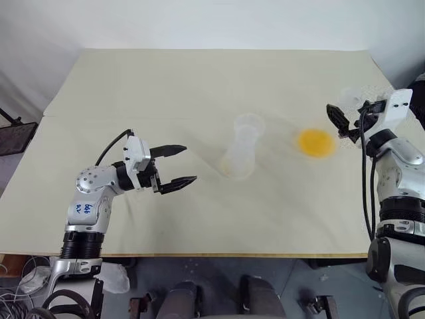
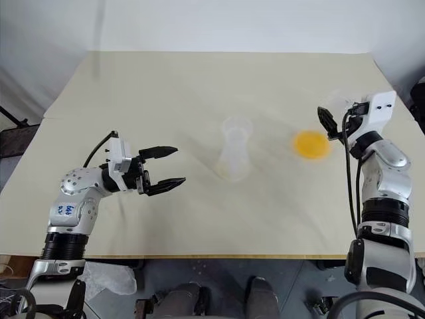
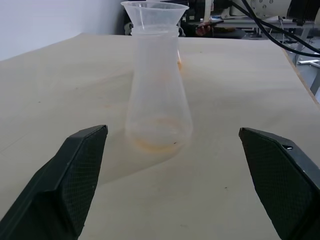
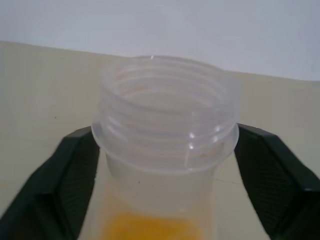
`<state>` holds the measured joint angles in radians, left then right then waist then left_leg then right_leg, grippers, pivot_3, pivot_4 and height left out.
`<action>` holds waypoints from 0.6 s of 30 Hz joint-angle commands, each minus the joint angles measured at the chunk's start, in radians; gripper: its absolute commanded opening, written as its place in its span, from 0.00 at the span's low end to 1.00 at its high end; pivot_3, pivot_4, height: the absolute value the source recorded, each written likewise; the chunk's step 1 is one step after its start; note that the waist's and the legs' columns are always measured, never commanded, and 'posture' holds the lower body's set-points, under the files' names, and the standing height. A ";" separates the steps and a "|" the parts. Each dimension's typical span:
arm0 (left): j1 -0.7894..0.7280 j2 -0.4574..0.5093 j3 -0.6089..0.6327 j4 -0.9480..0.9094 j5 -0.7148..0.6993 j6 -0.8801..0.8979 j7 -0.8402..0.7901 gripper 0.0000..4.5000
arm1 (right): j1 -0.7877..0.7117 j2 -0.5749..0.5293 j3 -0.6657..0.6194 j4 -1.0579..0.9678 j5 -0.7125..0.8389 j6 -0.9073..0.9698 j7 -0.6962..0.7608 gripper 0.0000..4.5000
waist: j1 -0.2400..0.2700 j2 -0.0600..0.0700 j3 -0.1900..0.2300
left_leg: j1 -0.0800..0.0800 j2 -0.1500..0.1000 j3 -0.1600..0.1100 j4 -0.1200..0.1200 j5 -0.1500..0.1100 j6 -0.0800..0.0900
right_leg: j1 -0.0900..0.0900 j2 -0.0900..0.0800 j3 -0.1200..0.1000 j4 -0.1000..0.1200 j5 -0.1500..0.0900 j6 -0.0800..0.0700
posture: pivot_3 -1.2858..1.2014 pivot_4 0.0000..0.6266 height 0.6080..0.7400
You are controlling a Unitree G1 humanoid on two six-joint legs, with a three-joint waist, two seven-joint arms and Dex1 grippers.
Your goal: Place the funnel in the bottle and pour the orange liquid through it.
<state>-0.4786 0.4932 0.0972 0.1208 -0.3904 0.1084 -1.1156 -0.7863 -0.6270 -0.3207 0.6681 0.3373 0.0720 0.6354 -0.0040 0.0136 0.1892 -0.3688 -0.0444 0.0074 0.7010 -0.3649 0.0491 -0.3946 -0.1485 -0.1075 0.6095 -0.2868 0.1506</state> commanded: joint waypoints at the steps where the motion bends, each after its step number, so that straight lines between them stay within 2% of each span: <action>1: 0.009 0.015 0.002 -0.049 -0.016 -0.016 -0.001 1.00 | -0.001 -0.005 -0.016 -0.069 0.023 0.013 0.005 0.63 | 0.000 0.000 0.000 | 0.000 0.000 0.000 0.000 0.000 0.000 | 0.000 0.000 0.000 0.000 0.000 0.000 | 0.52 0.24 1.00; 2: 0.007 0.014 0.000 -0.046 -0.017 -0.017 -0.004 1.00 | 0.007 -0.002 -0.016 -0.098 0.027 0.019 0.001 0.57 | 0.000 0.000 0.000 | 0.000 0.000 0.000 0.000 0.000 0.000 | 0.000 0.000 0.000 0.000 0.000 0.000 | 0.52 0.24 1.00; 3: 0.005 0.013 -0.002 -0.044 -0.016 -0.017 -0.006 1.00 | 0.013 -0.001 -0.018 -0.118 0.030 0.024 -0.001 0.55 | 0.001 0.000 0.000 | 0.000 0.000 0.000 0.000 0.000 0.000 | 0.000 0.000 0.000 0.000 0.000 0.000 | 0.52 0.24 1.00; 6: -0.012 0.007 -0.008 -0.026 -0.016 -0.021 -0.014 1.00 | 0.031 0.007 -0.023 -0.216 0.041 0.055 -0.021 0.55 | 0.001 0.000 0.000 | 0.000 0.000 0.000 0.000 0.000 0.000 | 0.000 0.000 0.000 0.000 0.000 0.000 | 0.52 0.24 1.00; 13: -0.101 -0.028 -0.045 0.089 -0.009 -0.060 -0.057 1.00 | 0.145 0.034 0.030 -0.686 0.055 0.222 -0.116 0.55 | 0.003 0.001 0.001 | -0.001 0.000 0.000 0.000 0.000 0.000 | -0.002 0.000 0.000 0.001 0.000 0.000 | 0.52 0.24 1.00; 15: -0.141 -0.048 -0.052 0.147 -0.006 -0.090 -0.074 1.00 | 0.173 0.032 0.081 -0.829 0.008 0.285 -0.168 0.55 | 0.003 0.001 0.001 | -0.001 0.000 0.000 0.000 0.000 0.000 | -0.002 0.000 0.000 0.001 0.000 0.000 | 0.52 0.24 1.00; 18: -0.210 -0.075 -0.057 0.249 0.000 -0.129 -0.099 1.00 | 0.185 0.036 0.142 -0.930 -0.105 0.293 -0.257 0.55 | 0.005 0.001 0.001 | -0.001 -0.001 0.000 0.000 0.000 0.000 | -0.002 0.000 0.000 0.001 0.000 0.000 | 0.52 0.24 1.00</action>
<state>-0.6595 0.4218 0.0348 0.3428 -0.3877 0.0124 -1.1972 -0.5947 -0.5838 -0.1762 -0.1802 0.2886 0.3763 0.4312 0.0013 0.0145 0.1898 -0.3702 -0.0453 0.0075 0.7013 -0.3649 0.0490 -0.3962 -0.1485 -0.1076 0.6103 -0.2868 0.1507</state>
